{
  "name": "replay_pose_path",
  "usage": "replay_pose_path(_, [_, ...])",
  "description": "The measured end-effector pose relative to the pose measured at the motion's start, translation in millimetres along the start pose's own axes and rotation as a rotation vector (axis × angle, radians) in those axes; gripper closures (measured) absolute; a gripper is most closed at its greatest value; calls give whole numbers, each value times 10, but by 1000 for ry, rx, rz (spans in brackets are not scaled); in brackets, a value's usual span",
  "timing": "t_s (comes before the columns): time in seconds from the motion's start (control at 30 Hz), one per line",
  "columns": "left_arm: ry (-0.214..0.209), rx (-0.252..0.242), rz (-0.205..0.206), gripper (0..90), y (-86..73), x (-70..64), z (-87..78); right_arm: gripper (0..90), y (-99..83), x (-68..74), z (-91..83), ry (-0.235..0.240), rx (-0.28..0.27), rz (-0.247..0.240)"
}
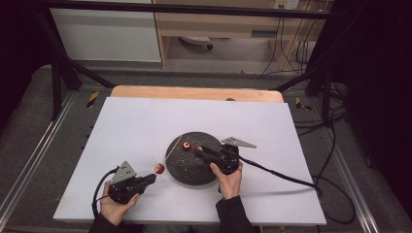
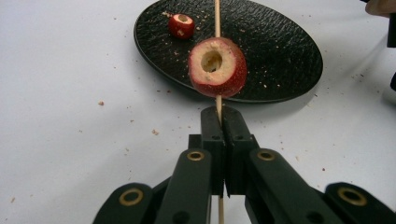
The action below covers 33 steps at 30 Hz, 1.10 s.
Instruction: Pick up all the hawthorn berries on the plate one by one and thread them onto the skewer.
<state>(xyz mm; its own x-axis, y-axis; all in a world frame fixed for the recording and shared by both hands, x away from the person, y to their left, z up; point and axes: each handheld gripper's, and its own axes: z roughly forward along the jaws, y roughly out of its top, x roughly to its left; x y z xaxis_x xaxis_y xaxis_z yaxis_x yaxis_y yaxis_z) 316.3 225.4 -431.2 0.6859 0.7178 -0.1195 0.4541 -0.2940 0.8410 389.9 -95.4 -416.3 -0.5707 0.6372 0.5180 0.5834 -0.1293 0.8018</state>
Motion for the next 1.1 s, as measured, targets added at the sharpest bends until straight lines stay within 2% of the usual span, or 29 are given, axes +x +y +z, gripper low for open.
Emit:
replay_pose_path(0.17, [1,-4,-3,885,0,-14,10,617,-58,12,-11,13,-75,47])
replay_pose_path(0.37, [0,-6,-6,885,-2,-30,22,616,-122,9,8,13,-114,61])
replay_pose_path(0.53, [1,-8,-7,885,-6,-56,34,617,-172,31,18,17,-178,91])
replay_pose_path(0.63, [2,-9,-8,885,-7,-66,43,617,-193,39,17,19,-217,92])
replay_pose_path(0.87, [1,-6,-10,884,-10,-84,64,617,-210,57,15,24,-274,108])
replay_pose_path(1.1, [0,-6,-8,884,-8,-102,76,617,-164,42,36,39,-304,128])
